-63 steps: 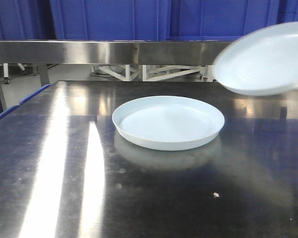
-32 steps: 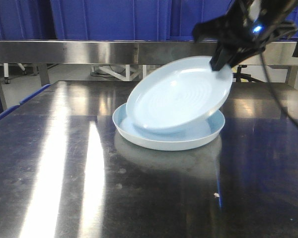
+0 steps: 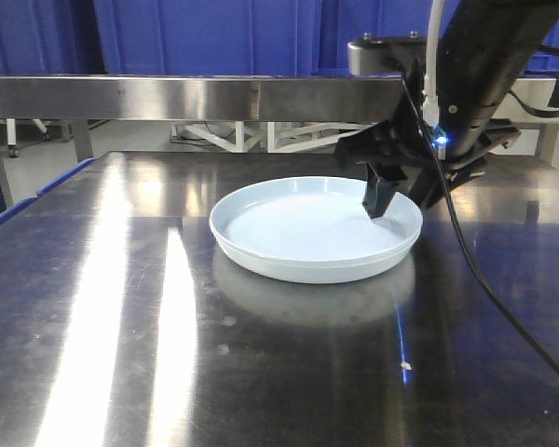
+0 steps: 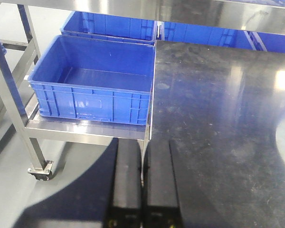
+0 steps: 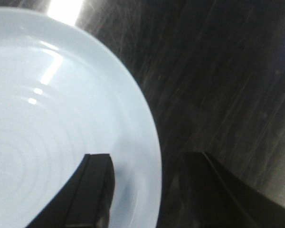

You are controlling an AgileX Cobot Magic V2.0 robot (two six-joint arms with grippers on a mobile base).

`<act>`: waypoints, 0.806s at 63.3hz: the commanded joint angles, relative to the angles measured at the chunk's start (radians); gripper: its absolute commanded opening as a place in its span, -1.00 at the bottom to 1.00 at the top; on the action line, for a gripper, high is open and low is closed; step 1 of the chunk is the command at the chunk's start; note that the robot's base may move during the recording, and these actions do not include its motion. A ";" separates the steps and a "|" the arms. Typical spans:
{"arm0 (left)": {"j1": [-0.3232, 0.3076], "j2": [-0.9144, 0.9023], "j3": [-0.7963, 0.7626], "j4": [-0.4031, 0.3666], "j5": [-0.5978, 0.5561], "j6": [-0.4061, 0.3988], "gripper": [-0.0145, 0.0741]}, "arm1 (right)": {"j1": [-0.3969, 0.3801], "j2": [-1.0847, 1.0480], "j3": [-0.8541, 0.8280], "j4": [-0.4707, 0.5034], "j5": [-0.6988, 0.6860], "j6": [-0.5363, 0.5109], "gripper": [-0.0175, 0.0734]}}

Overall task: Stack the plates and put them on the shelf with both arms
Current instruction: 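Lower the held plate onto the mid-table plate with the right gripper, then grip the stacked plates' rim with the right gripper and lift them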

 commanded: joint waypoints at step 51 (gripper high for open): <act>-0.001 0.001 -0.029 -0.006 -0.078 -0.008 -0.48 | -0.103 -0.334 0.060 -0.003 -0.133 -0.003 -0.49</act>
